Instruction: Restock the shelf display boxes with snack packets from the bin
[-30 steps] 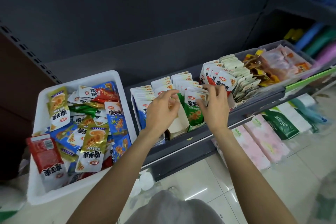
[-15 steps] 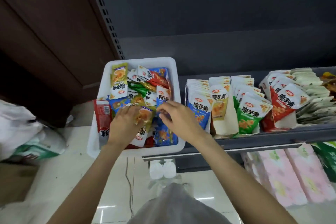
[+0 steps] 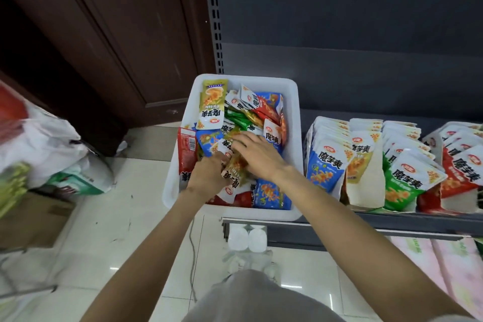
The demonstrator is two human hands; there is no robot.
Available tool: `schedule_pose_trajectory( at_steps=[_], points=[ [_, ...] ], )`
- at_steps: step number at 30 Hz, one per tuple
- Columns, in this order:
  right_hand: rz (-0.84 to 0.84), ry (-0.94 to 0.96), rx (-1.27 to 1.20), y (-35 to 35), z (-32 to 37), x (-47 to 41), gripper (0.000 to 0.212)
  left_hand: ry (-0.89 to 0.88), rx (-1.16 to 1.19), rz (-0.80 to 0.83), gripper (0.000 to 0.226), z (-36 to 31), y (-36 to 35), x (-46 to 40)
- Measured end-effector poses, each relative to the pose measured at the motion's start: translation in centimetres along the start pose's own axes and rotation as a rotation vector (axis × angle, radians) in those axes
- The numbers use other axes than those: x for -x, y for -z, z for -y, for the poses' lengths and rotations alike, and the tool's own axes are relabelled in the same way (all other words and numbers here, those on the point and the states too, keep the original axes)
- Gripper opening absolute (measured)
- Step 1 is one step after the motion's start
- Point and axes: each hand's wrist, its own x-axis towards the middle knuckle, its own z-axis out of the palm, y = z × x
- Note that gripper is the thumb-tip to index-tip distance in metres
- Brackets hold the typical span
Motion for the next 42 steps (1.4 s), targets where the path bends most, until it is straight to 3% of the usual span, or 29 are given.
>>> schedule_pose_trajectory(
  at_steps=[3, 7, 9, 11, 14, 19, 24, 31, 34, 36, 39, 42],
  points=[
    [-0.163, -0.02, -0.148, 1.6, -0.2, 0.9, 0.03, -0.105, 0.272, -0.203, 0.018, 0.6, 1.2, 1.2],
    [-0.29, -0.235, -0.627, 4.1, 0.1, 4.0, 0.014, -0.121, 0.913, -0.354, 0.018, -0.2, 4.2, 2.3],
    [-0.325, -0.339, -1.017, 5.0, 0.7, 5.6, 0.009, -0.074, 1.189, -0.258, 0.028, -0.9, 5.2, 2.3],
    [-0.34, -0.42, -1.343, 5.7, 1.1, 6.9, 0.01, -0.078, 1.231, -0.122, 0.038, -1.7, 5.5, 2.3],
    [-0.347, -0.489, -1.484, 6.0, 1.2, 8.4, 0.014, -0.124, 1.23, 0.016, 0.037, -3.4, 5.0, 2.5],
    [-0.428, -0.482, -1.338, 5.9, 0.3, 10.8, 0.012, -0.129, 1.275, 0.006, 0.019, -7.0, 3.9, 2.3],
    [-0.51, -0.478, -1.094, 5.6, -1.1, 14.5, 0.015, -0.161, 1.285, 0.118, 0.017, -10.1, 2.7, 2.2],
    [-0.756, -0.612, -0.873, 9.1, -3.5, 21.7, 0.058, -0.596, 0.737, 0.079, 0.018, -16.3, 0.7, 2.7],
    [-0.738, -0.608, -0.548, 10.5, -5.1, 24.4, 0.037, -0.702, 0.63, 0.028, 0.033, -19.5, -0.5, 2.7],
    [-0.78, -0.608, -0.387, 10.6, -6.1, 25.2, 0.019, -0.731, 0.614, -0.041, 0.029, -21.3, -1.5, 2.4],
    [-0.837, -0.632, -0.229, 9.9, -7.5, 25.1, 0.013, -0.746, 0.571, -0.125, 0.019, -23.0, -2.4, 1.3],
    [-0.787, -0.64, -0.199, 8.4, -9.0, 23.7, 0.013, -0.748, 0.445, -0.2, 0.021, -23.3, -3.0, -0.2]
  ],
)
